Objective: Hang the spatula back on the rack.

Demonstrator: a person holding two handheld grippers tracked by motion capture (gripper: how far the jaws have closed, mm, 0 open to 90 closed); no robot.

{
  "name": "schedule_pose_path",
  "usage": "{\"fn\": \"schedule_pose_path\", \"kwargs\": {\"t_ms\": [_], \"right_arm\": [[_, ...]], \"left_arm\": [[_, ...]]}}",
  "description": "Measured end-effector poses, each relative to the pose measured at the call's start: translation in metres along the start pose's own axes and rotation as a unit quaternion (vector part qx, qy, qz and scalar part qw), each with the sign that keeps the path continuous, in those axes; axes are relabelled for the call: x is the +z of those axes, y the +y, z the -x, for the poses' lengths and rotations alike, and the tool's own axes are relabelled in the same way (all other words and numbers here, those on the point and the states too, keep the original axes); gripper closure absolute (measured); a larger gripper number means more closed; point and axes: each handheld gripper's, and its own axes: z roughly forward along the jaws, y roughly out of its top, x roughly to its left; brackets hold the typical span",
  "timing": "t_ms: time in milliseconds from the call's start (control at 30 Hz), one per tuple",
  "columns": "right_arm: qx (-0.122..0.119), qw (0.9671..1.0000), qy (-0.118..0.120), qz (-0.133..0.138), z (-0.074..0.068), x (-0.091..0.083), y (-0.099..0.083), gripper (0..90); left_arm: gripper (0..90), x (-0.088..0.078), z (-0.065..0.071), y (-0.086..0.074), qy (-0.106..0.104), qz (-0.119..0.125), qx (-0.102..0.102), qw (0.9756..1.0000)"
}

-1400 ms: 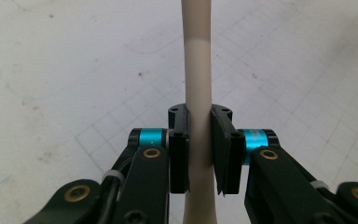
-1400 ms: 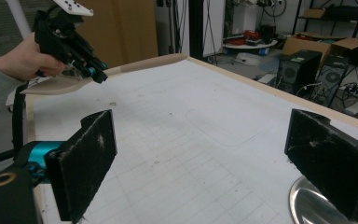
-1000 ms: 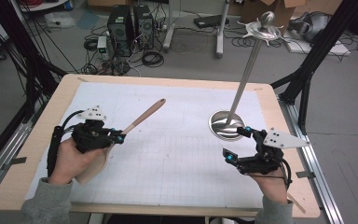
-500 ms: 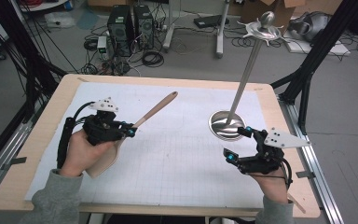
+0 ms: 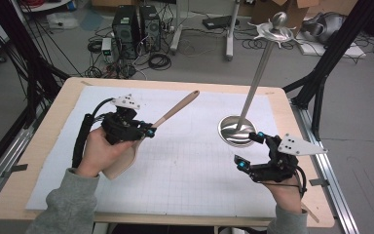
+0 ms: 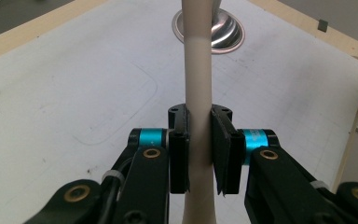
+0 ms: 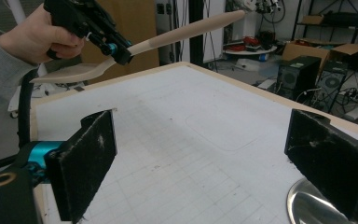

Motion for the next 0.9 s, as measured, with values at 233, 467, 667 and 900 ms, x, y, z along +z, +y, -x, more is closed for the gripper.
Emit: {"fn": "schedule_pose_path", "kwargs": {"t_ms": [233, 467, 667, 900], "right_arm": [[0.002, 1.0000, 0.002, 0.005, 0.000, -0.004, 0.000, 8.1], [0.001, 1.0000, 0.000, 0.008, 0.000, -0.006, 0.001, 8.1], [0.001, 1.0000, 0.001, 0.006, -0.001, -0.006, 0.000, 8.1], [-0.001, 0.9999, 0.000, 0.011, -0.001, -0.008, 0.001, 8.1]], "left_arm": [[77.8, 0.008, 0.004, 0.012, -0.003, 0.004, 0.003, 1.0000], [77.9, 0.009, 0.010, 0.025, -0.023, 0.012, 0.005, 0.9996], [77.8, 0.009, 0.018, 0.038, -0.022, 0.019, 0.015, 0.9995], [77.9, 0.003, 0.020, 0.055, -0.018, 0.028, 0.019, 0.9993]]}}
